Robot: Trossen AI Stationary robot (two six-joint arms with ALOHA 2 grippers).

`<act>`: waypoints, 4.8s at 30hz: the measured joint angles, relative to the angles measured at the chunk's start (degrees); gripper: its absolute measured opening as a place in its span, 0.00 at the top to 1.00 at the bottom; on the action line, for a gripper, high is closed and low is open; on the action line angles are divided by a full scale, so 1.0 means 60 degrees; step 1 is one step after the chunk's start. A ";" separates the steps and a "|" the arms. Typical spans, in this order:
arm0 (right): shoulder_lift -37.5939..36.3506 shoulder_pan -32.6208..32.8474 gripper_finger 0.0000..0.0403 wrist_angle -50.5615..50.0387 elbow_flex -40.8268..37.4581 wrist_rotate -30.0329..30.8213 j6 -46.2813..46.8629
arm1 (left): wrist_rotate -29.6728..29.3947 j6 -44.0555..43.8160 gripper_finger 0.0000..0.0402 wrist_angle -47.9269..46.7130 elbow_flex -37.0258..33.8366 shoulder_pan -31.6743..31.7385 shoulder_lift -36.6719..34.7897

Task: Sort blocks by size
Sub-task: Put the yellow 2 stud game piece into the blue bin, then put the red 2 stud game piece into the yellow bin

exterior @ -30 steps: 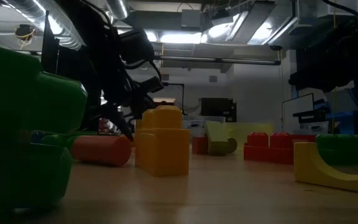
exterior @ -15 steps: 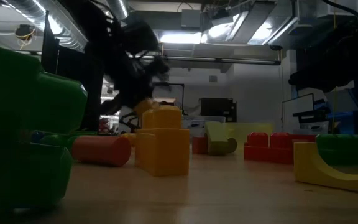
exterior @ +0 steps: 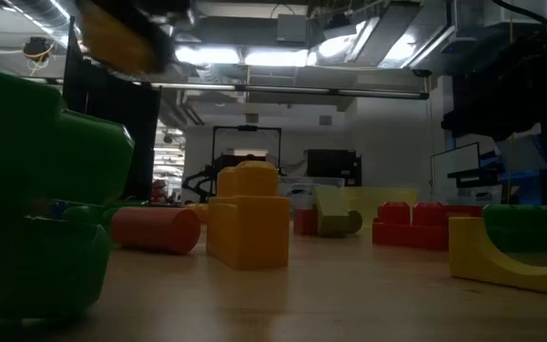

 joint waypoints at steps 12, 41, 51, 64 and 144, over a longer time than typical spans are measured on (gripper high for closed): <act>0.0001 -0.0003 0.64 0.0113 -0.0008 0.0000 0.0007 | -0.1695 -0.2756 0.94 -0.4730 -0.0142 -0.1524 -0.1282; 0.0524 -0.0004 0.64 -0.1715 0.1576 -0.0681 -0.0296 | -0.1971 -0.0959 0.65 -0.2346 -0.1515 -0.1667 -0.1295; 0.2494 -0.0002 0.64 -0.2438 0.2481 -0.1889 -0.0191 | -0.2883 -0.0175 0.65 -0.0623 -0.1515 -0.1669 -0.1295; 0.6519 -0.0004 0.64 -0.3460 0.3268 -0.2151 -0.0091 | -0.5172 0.0995 0.65 0.0849 -0.1515 -0.1667 -0.1295; 1.0438 -0.3393 0.96 -0.1438 0.5901 -0.0083 -0.5519 | -0.6892 0.3648 0.65 0.3837 -0.1512 -0.1667 -0.1295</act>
